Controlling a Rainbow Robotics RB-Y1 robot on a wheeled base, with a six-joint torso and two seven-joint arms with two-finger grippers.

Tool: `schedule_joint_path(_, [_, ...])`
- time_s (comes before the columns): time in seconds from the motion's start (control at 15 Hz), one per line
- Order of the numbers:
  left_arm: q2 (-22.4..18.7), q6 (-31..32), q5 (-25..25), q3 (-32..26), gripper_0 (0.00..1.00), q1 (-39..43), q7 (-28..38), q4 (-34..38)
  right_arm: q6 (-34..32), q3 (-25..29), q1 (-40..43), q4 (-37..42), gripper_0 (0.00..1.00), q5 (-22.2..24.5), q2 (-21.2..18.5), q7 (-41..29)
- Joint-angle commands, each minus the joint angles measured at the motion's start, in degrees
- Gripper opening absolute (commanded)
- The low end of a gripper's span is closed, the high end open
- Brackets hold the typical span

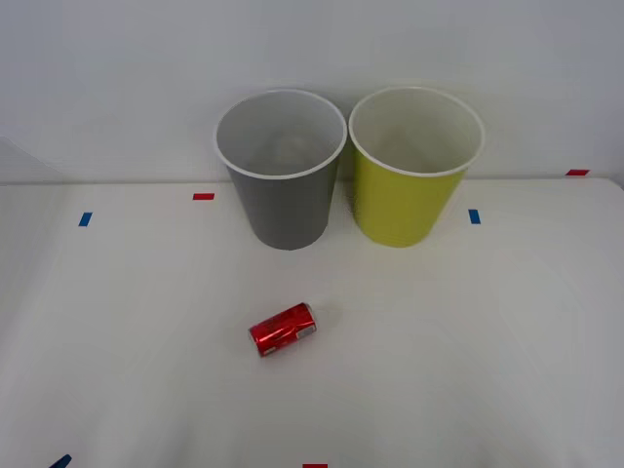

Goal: Put cans in the gray bin and PET bottles in the light green bin.

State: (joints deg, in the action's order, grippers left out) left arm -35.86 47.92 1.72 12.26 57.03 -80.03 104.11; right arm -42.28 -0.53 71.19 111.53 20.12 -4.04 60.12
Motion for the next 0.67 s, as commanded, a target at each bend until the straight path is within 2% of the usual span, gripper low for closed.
schedule_joint_path(0.07, [-4.4,-1.4,1.6,2.7,0.65,-4.6,-0.4,0.1,0.0,0.0,0.0,0.0,1.0,0.0,0.0,0.0])
schedule_joint_path(0.2, [-7.6,-4.5,1.8,4.8,0.65,-8.6,-0.6,0.7,0.0,0.0,0.0,0.0,1.0,0.0,0.0,0.0])
schedule_joint_path(0.4, [-12.3,-5.6,2.5,8.0,0.64,-13.8,-0.8,1.4,0.0,0.0,0.0,0.0,1.0,0.0,0.0,0.0])
schedule_joint_path(0.67, [-14.0,-15.6,0.7,9.7,0.65,-18.3,-0.7,7.5,0.0,0.0,0.0,0.0,1.0,0.0,0.0,0.0])
